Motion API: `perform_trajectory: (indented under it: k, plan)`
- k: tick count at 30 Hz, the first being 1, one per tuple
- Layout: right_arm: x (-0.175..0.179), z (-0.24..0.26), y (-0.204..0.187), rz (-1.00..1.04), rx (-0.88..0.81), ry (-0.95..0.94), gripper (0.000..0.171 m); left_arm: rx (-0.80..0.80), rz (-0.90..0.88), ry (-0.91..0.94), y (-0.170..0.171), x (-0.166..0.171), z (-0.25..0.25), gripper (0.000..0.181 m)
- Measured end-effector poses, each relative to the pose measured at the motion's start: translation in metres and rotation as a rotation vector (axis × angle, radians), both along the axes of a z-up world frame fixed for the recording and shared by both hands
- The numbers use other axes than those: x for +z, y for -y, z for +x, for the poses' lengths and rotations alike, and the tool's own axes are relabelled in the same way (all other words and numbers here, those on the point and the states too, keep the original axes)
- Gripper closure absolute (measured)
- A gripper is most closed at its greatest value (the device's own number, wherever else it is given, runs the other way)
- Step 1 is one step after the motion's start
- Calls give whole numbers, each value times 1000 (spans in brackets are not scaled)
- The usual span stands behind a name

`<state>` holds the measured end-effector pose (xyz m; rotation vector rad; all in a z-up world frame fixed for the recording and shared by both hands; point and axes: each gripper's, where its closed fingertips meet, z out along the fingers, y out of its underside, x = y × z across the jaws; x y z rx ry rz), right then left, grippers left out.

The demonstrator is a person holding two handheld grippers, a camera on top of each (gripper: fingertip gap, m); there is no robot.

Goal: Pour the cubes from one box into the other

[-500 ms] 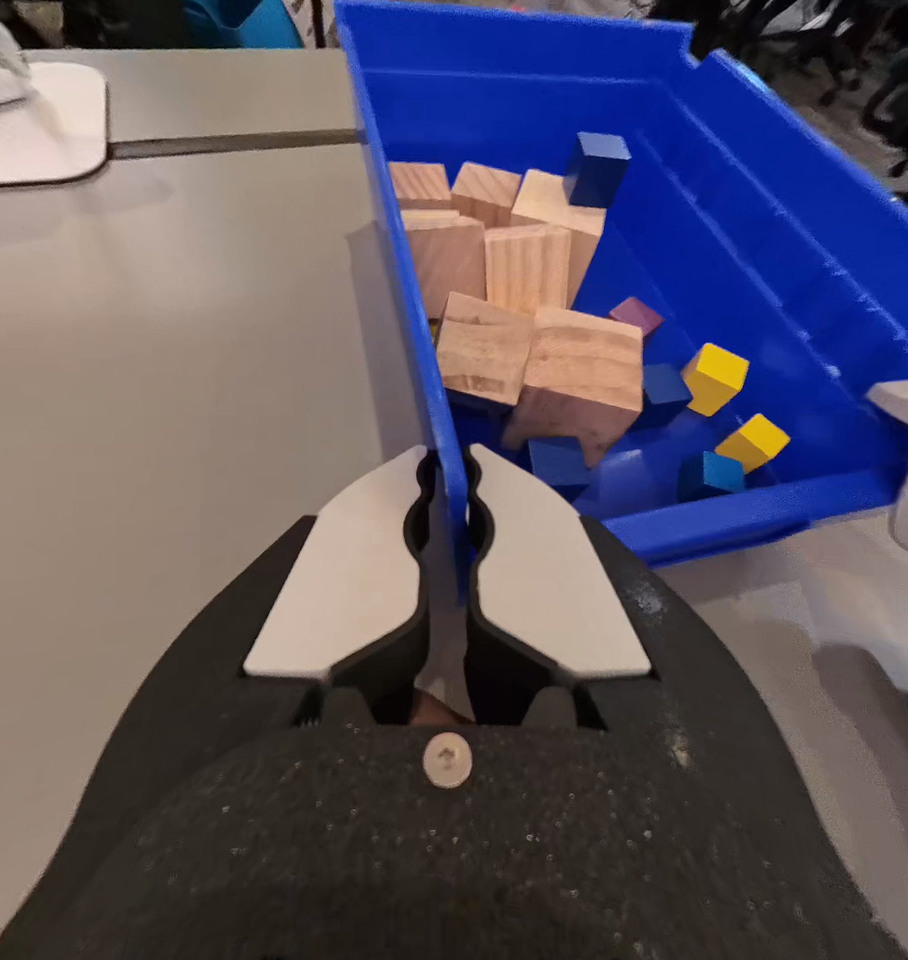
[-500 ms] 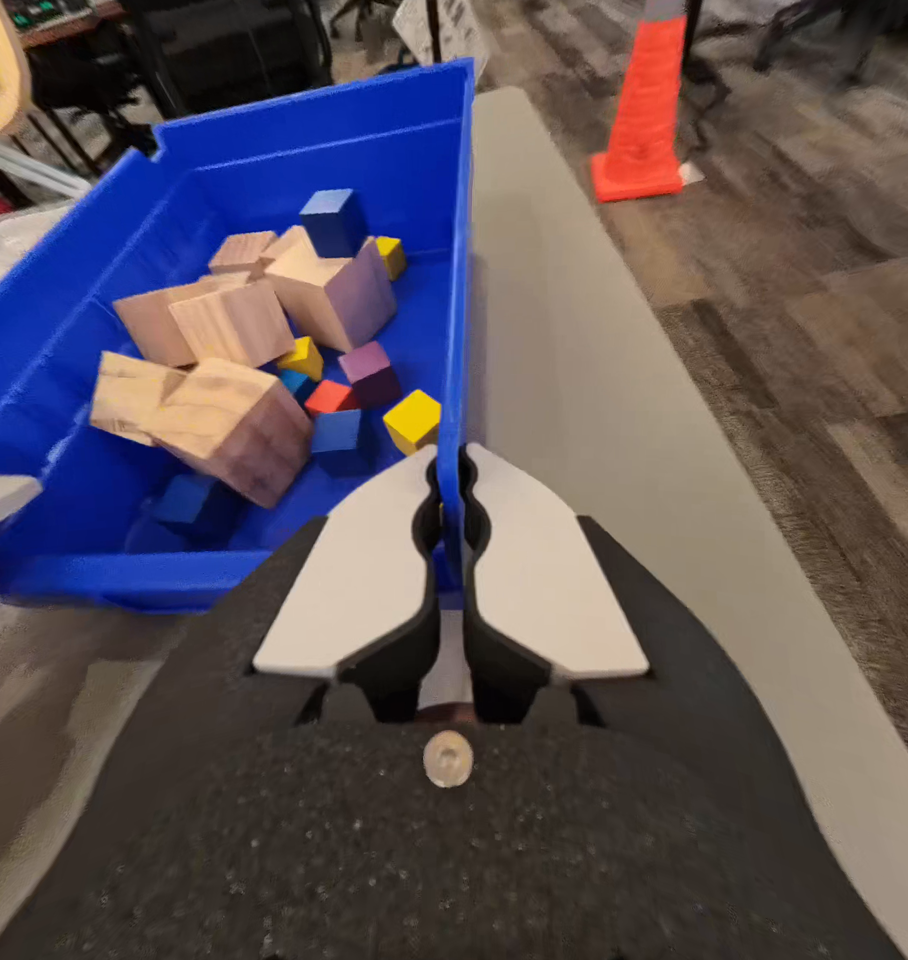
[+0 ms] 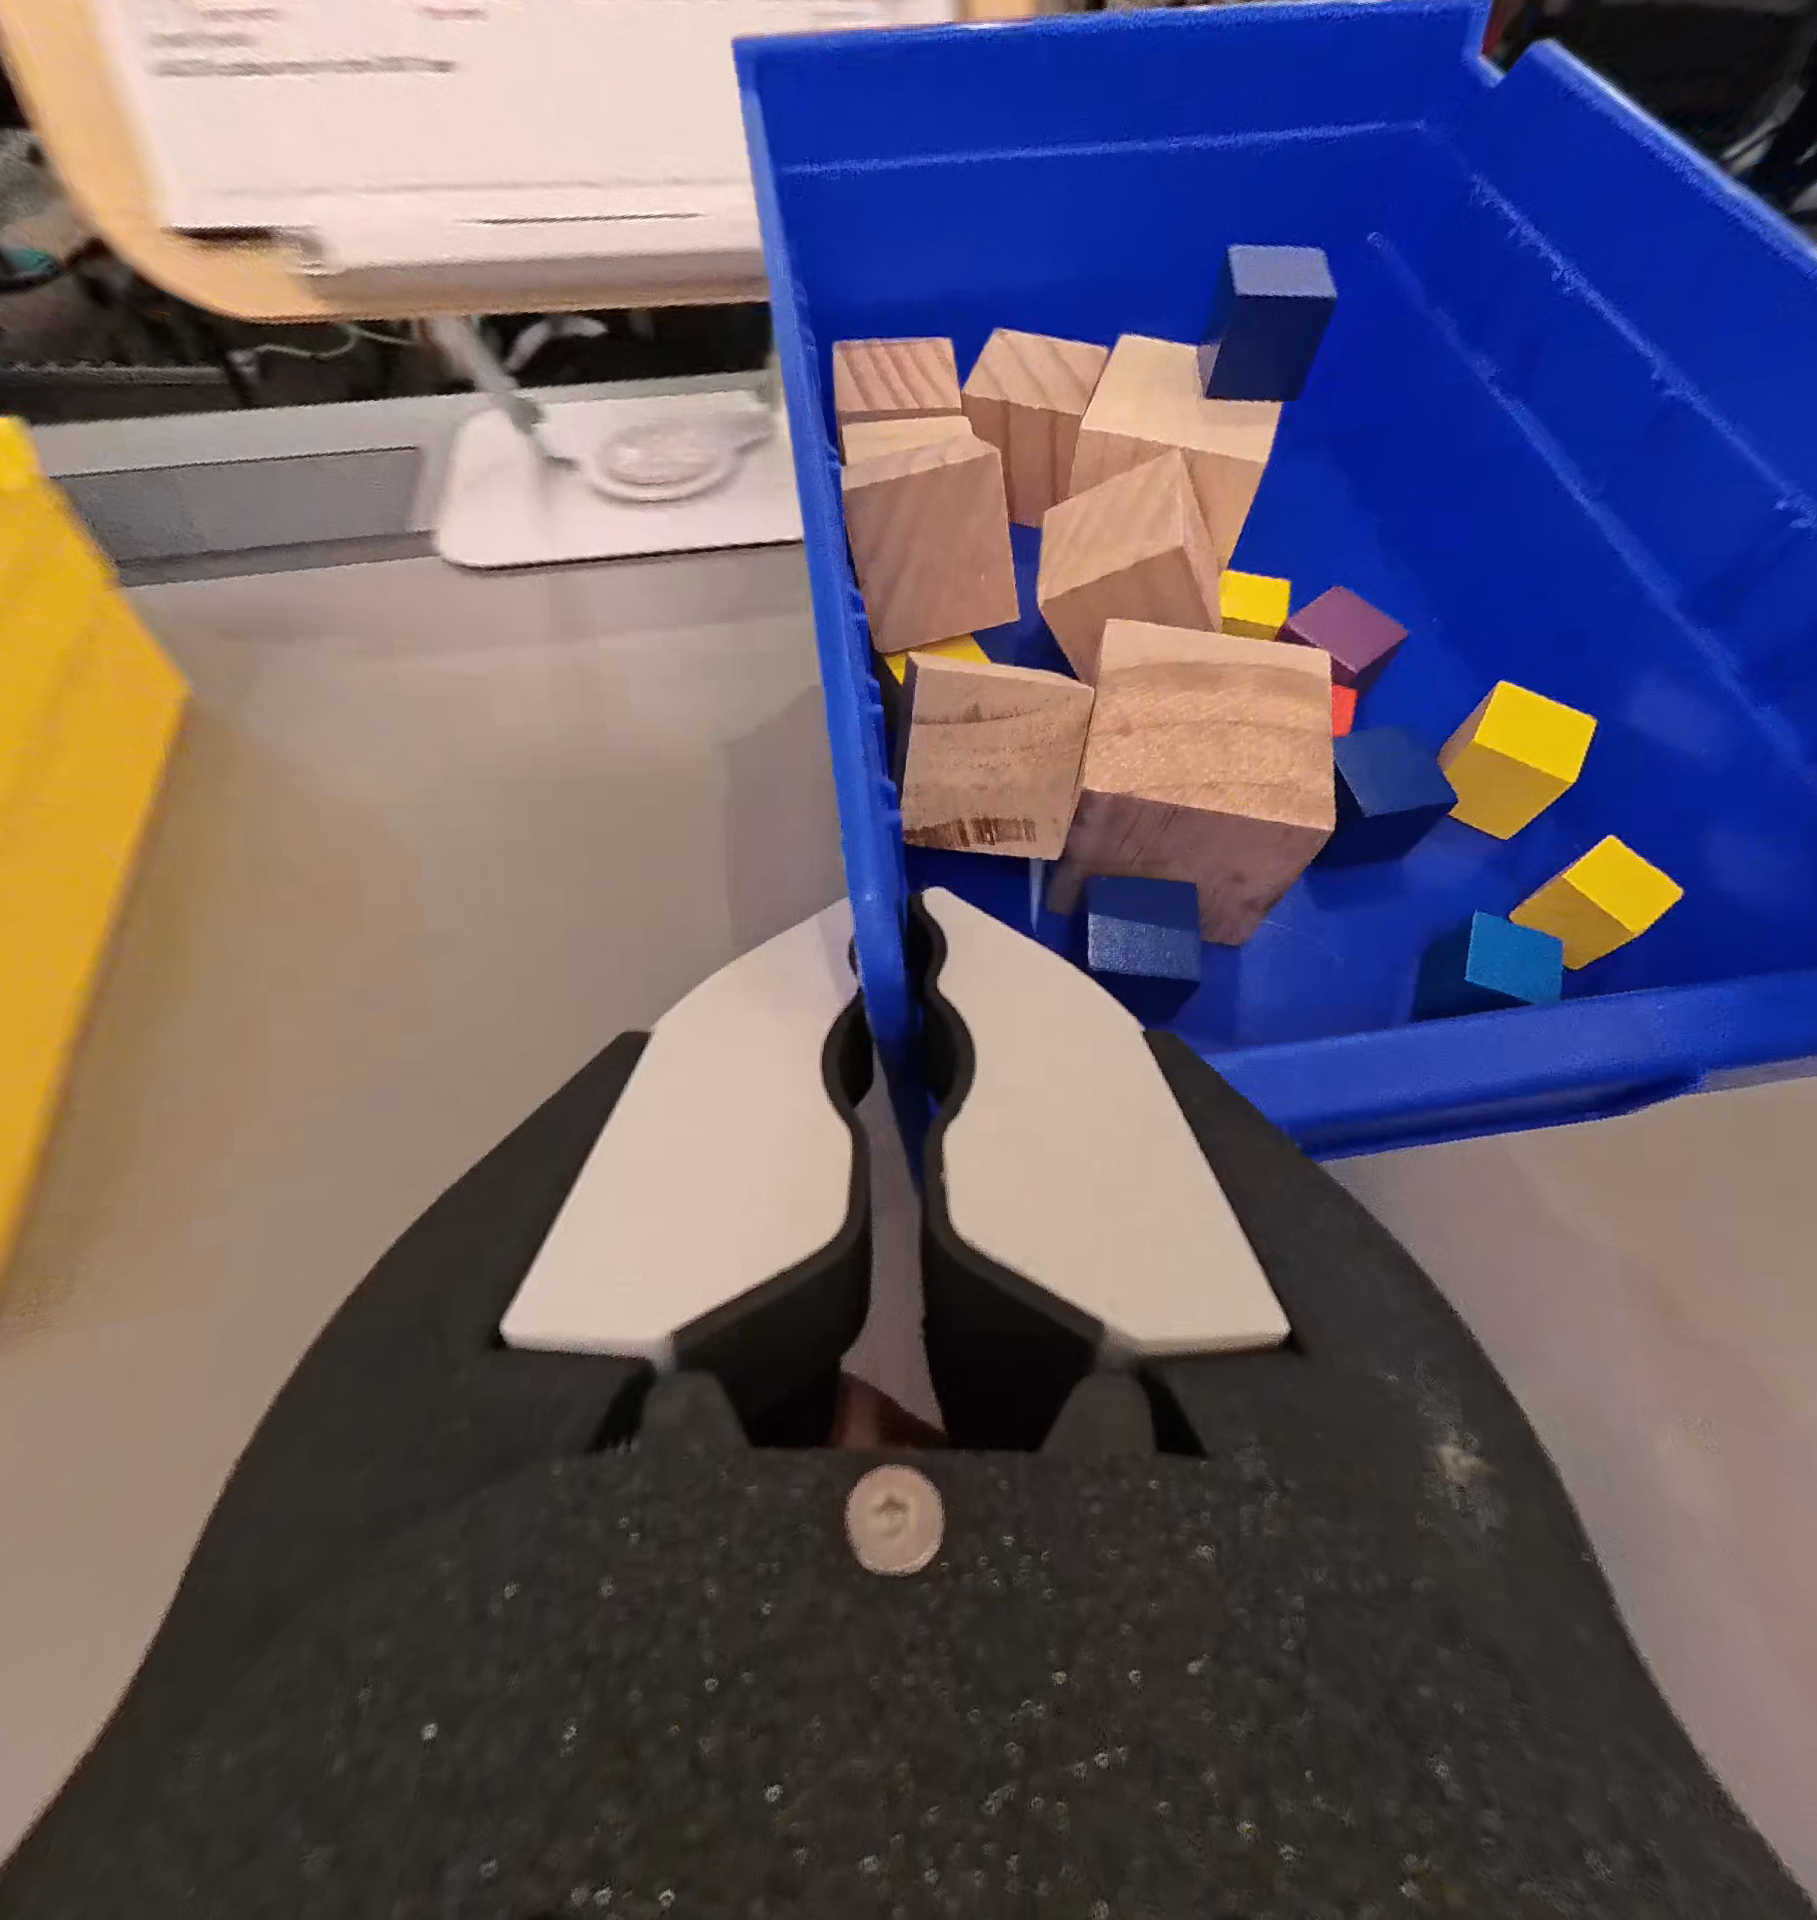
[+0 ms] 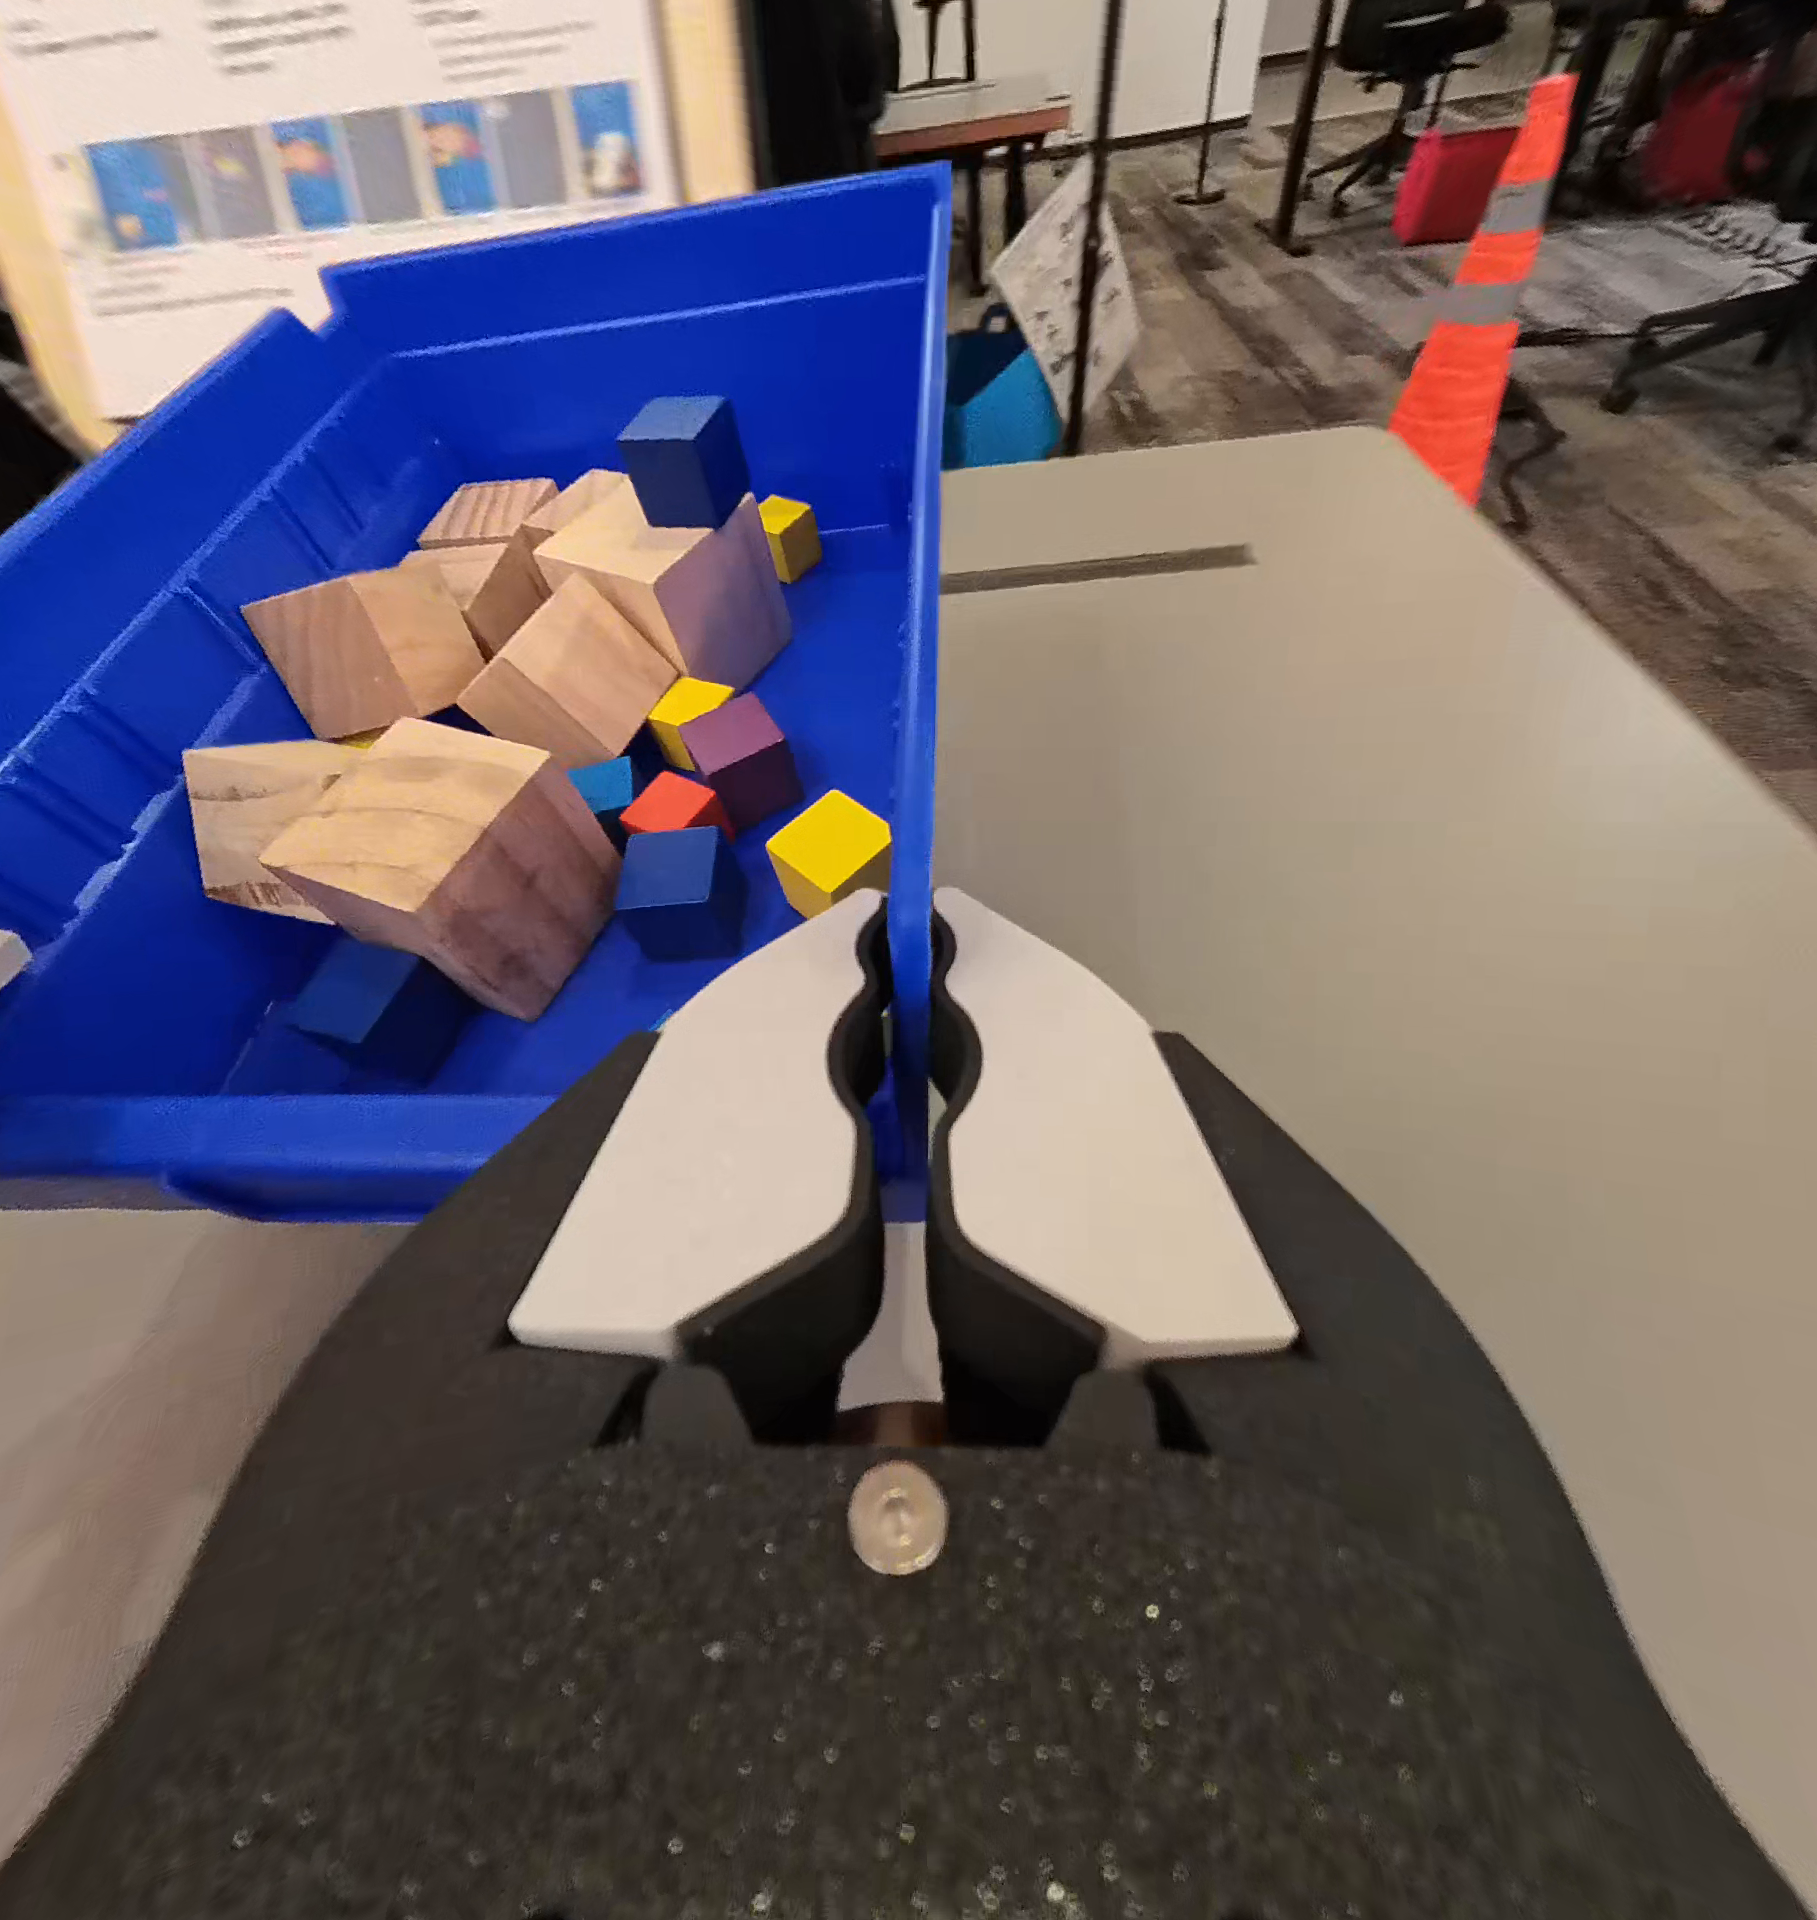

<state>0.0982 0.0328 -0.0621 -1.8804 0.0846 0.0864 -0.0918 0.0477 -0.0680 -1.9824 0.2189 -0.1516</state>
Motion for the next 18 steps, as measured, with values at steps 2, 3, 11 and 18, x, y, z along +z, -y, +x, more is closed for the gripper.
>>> perform_trajectory:
  k: [2, 3, 11, 18]
  plan:
    - [-3, -45, -9, -11, 32, -8, 169, 32, -8, -6, -3, -2, -45, 179]
    - [-7, -65, -13, -17, 44, -11, 169, 49, -17, -12, -4, -5, -66, 179]
    - [-61, -152, -38, -146, 90, 61, 168, 86, -132, -10, -29, -60, -154, 179]
    - [-40, -141, -15, -50, 189, -60, 143, -18, -79, 30, 12, -29, -160, 149]
